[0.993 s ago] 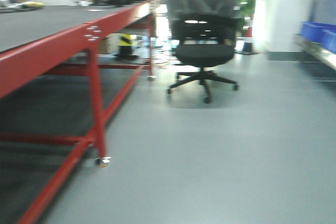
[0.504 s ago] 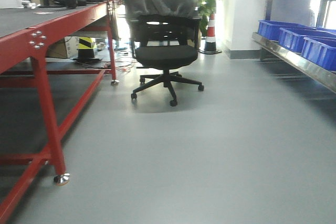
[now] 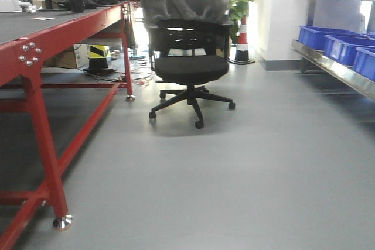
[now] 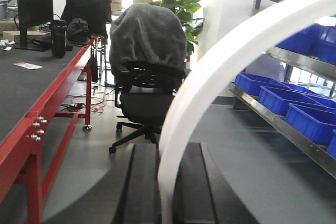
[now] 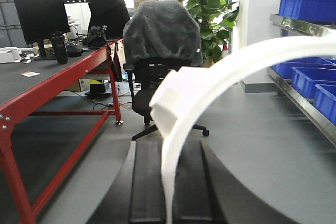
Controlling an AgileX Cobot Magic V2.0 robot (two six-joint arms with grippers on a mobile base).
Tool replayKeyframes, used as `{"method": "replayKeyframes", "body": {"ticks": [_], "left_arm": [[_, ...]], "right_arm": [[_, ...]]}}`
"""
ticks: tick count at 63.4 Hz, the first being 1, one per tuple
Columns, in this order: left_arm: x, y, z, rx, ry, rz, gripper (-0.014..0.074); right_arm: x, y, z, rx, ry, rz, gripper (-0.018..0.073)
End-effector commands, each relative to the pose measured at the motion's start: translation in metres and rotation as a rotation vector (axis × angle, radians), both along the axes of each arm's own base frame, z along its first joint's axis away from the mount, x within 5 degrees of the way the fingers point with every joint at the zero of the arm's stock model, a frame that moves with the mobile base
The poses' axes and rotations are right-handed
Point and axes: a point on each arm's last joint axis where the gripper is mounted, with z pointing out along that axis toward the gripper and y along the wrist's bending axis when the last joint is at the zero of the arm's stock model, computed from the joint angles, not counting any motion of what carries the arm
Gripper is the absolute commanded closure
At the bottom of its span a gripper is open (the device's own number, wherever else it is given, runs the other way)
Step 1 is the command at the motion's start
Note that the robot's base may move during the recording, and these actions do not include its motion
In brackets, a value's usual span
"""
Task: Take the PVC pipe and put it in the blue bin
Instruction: 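Drive the base away from the table toward the blue bin shelves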
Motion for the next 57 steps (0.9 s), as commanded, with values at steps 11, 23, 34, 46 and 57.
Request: {"method": "replayKeyframes", "body": {"ticks": [11, 23, 34, 46, 57], "left_arm": [[-0.0018, 0.0004, 0.0044, -0.013, -0.035, 0.001, 0.0707], [-0.0018, 0.0004, 0.0044, -0.013, -0.035, 0.001, 0.0707], [-0.0018, 0.0004, 0.0044, -0.013, -0.035, 0.001, 0.0707], [-0.0018, 0.0004, 0.0044, -0.013, -0.035, 0.001, 0.0707], [-0.0018, 0.0004, 0.0044, -0.013, -0.035, 0.001, 0.0707]], "right_arm": [[-0.0021, -0.0004, 0.0038, -0.013, -0.038, -0.004, 0.0727], [-0.0021, -0.0004, 0.0038, -0.013, -0.038, -0.004, 0.0727], [-0.0021, -0.0004, 0.0038, -0.013, -0.038, -0.004, 0.0727], [-0.0021, -0.0004, 0.0038, -0.013, -0.038, -0.004, 0.0727], [-0.0021, -0.0004, 0.0038, -0.013, -0.038, -0.004, 0.0727]]}}
